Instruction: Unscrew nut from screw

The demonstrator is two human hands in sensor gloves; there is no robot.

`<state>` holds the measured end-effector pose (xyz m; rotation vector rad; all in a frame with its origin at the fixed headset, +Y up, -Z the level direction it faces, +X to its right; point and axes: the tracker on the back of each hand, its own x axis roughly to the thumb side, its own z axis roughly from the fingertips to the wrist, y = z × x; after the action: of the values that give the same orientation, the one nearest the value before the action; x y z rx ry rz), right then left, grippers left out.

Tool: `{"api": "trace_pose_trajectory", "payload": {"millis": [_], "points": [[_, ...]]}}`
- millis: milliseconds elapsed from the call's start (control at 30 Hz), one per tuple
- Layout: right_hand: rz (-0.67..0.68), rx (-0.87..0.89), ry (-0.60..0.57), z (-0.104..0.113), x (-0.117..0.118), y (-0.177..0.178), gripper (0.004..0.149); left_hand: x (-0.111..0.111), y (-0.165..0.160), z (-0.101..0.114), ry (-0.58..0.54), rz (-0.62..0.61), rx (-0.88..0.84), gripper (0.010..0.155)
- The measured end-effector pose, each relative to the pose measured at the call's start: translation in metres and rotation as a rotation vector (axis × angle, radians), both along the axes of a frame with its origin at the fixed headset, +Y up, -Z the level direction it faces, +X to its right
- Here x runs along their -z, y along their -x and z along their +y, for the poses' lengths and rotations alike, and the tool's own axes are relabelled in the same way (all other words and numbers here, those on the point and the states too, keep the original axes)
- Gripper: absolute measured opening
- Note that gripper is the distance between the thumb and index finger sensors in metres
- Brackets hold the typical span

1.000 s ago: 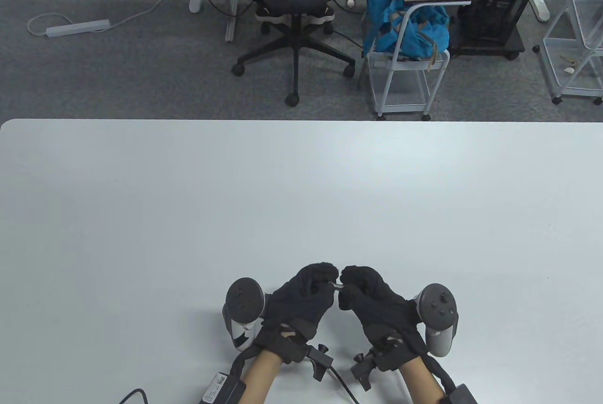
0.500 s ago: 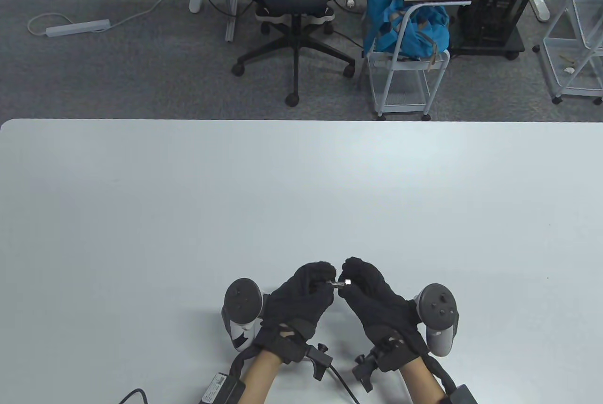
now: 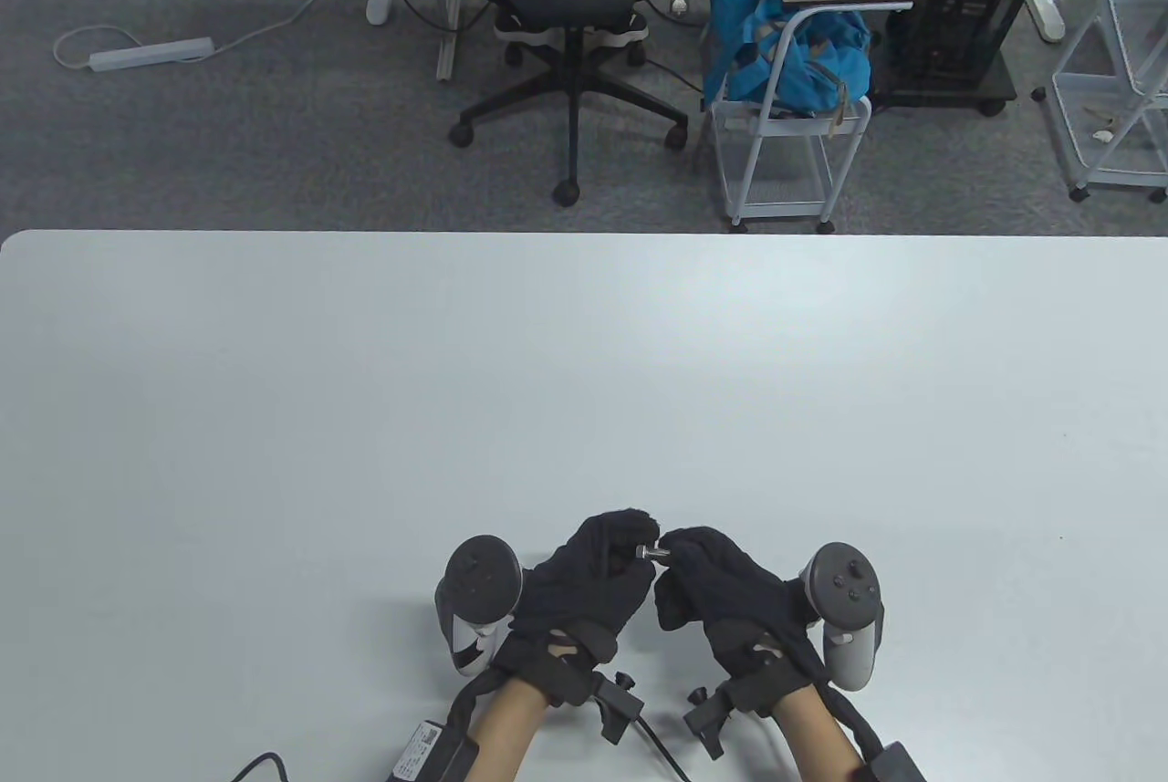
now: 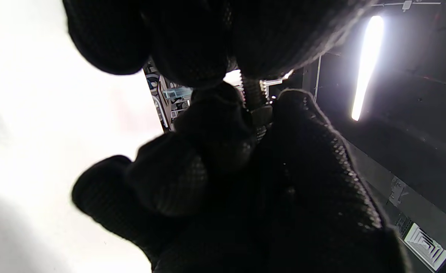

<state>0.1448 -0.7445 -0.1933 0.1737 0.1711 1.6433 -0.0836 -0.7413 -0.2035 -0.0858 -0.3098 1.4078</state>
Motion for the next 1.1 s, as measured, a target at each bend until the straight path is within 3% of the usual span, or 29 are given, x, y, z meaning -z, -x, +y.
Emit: {"api": "trace_pose_trajectory", "payload": {"millis": [800, 933, 1100], "points": [[-0.078, -0.077, -0.216, 0.018, -0.005, 0.000, 0.042, 0.000, 0.001, -0.002, 0.034, 0.025, -0.044, 0.051], [-0.064, -0.076, -0.215, 0.017, -0.004, 0.000, 0.051, -0.001, 0.002, -0.001, 0.028, 0.028, -0.055, 0.051], [0.008, 0.002, -0.036, 0.002, -0.002, -0.002, 0.075, -0.002, 0.001, 0.004, 0.000, 0.022, -0.038, 0.048]]}}
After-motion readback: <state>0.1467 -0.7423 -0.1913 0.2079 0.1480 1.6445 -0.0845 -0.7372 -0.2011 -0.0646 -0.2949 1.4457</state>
